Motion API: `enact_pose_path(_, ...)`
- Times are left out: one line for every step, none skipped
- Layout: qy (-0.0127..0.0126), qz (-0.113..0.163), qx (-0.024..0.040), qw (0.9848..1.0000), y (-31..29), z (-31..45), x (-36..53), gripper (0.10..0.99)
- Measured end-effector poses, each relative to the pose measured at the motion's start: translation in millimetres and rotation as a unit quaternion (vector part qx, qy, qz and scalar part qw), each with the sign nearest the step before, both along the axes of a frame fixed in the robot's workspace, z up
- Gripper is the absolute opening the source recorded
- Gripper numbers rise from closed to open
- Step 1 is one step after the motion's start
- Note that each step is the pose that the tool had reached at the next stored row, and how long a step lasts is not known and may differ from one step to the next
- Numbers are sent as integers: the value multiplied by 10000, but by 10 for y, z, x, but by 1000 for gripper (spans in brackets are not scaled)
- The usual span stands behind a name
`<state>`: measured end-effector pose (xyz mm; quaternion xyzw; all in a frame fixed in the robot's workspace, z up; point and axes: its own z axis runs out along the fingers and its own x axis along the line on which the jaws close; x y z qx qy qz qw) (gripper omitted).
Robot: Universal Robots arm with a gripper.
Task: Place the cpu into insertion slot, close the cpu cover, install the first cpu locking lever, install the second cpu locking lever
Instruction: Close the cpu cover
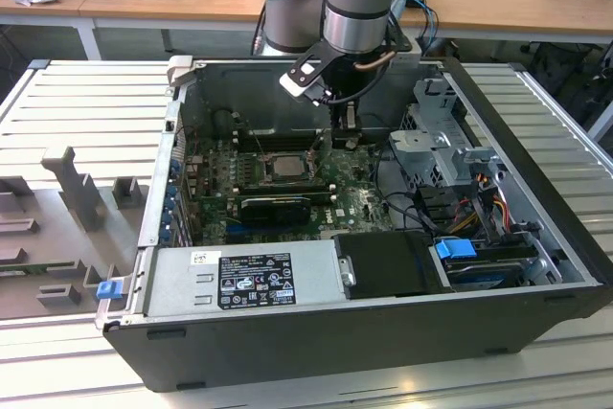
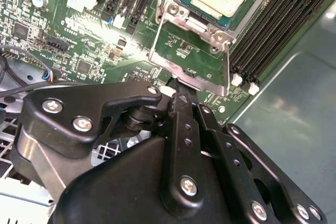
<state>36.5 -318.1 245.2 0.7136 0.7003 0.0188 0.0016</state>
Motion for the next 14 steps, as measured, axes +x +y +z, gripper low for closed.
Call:
enact_pose_path(0,0,0,10000,0,0,-4,106)
enact_pose_path(0,0,0,10000,0,0,-9,106)
enact_pose_path(0,0,0,10000,0,0,-15,106)
enact_pose_path(0,0,0,10000,0,0,-19,106)
enact_pose_path(0,0,0,10000,0,0,-27,106)
enact_pose_path(0,0,0,10000,0,0,-34,106)
enact_pose_path(0,0,0,10000,0,0,-42,106)
enact_pose_path(0,0,0,10000,0,0,-54,106)
enact_pose_path(0,0,0,10000,0,0,-64,106)
enact_pose_path(0,0,0,10000,0,0,-72,106)
enact_pose_path(0,0,0,10000,0,0,-81,106)
enact_pose_path(0,0,0,10000,0,0,-88,106)
enact_pose_path(0,0,0,10000,0,0,-95,106)
enact_pose_path(0,0,0,10000,0,0,-108,106)
